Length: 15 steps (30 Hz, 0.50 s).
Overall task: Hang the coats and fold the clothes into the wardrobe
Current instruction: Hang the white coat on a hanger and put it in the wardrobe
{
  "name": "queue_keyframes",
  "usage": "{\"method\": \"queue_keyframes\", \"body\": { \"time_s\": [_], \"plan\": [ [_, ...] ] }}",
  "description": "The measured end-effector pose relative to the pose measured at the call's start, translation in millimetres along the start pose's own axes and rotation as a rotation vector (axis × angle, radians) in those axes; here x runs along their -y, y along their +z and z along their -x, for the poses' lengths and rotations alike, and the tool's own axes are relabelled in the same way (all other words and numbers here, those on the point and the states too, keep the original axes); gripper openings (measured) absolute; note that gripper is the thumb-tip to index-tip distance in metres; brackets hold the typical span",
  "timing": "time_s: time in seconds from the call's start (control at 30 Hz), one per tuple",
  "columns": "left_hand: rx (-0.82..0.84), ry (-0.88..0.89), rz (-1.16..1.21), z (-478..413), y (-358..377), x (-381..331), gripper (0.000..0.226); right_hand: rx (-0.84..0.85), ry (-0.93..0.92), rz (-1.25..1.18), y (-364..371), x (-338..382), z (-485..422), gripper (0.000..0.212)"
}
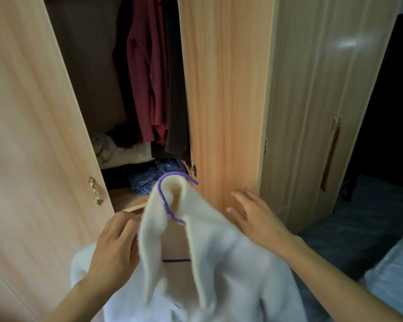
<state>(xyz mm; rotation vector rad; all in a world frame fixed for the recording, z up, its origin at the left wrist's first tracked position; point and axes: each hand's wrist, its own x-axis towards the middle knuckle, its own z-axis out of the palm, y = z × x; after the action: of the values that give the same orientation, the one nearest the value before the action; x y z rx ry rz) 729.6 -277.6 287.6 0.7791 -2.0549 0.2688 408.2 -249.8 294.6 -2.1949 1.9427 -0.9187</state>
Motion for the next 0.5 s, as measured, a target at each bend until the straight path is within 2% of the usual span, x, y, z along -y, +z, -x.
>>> {"method": "queue_keyframes", "body": {
  "time_s": [0.13,0.23,0.4,0.5],
  "plan": [
    [-0.002,-0.076,-0.019,4.2,-5.3,7.9,0.023,0.006,-0.157,-0.088,-3.4,27.5,6.4,0.034],
    [0.019,-0.157,-0.036,10.7,-10.5,14.4,0.028,0.027,-0.262,-0.105,1.5,46.6,9.6,0.029],
    [0.017,-0.233,-0.041,22.5,-21.8,21.6,0.028,0.080,-0.306,-0.069,22.5,59.7,5.4,0.039],
    [0.010,-0.253,-0.053,29.6,-27.1,22.3,0.028,0.025,-0.299,-0.093,38.9,67.5,-0.6,0.027]
  ]
}}
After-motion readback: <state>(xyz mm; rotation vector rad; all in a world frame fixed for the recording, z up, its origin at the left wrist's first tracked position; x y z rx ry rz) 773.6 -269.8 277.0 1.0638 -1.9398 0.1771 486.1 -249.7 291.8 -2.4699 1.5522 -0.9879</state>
